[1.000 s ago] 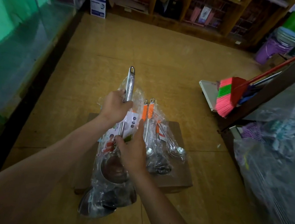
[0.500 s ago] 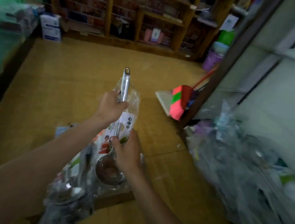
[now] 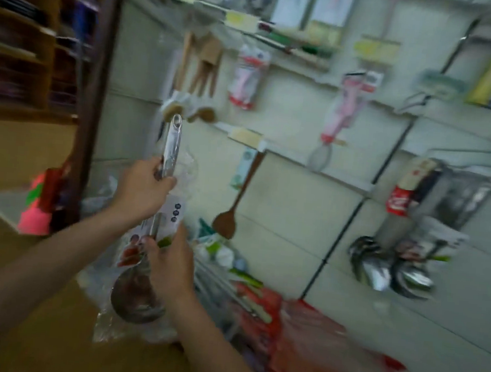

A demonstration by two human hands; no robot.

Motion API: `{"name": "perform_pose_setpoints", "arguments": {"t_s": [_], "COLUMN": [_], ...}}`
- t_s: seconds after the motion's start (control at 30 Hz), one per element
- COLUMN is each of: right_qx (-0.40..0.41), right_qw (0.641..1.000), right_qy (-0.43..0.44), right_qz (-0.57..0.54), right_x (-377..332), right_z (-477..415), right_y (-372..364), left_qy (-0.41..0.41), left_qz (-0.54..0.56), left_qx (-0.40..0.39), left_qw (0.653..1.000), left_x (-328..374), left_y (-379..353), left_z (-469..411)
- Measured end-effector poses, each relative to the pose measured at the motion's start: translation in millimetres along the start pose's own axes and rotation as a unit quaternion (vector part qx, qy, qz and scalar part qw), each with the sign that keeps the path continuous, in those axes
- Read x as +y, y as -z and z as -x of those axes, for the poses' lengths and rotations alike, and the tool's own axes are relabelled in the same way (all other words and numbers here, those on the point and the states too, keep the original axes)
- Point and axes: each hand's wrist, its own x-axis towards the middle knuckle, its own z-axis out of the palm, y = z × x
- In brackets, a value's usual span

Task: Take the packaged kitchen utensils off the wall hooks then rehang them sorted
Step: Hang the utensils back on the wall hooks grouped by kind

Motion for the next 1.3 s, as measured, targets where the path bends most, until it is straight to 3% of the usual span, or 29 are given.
{"name": "perform_pose_setpoints", "arguments": {"t_s": [0.33, 0.8, 1.03, 1.3], "right_qx": [0.163, 0.372, 0.403, 0.376], "right_qw": [0.986, 0.928, 0.915, 0.925], "right_qy": [0.016, 0.005, -0.018, -0.039], "right_qz": [0.016, 0.024, 0.034, 0.033], "right_x": [64, 138, 175, 189], "right_z": [40, 123, 148, 134], "right_y": [237, 473, 541, 561], "left_qy": [-0.131, -0.243, -0.245, -0.231], "left_qz": [0.091, 0.207, 0.201, 0.181], "left_qx": [-0.08, -0.208, -0.243, -0.237], "left_qw": [0.984, 0.925, 0.917, 0.926], "left_x": [186, 392, 438, 438], "left_y": [-171, -344, -409, -446], "left_z": [51, 158, 190, 179]}}
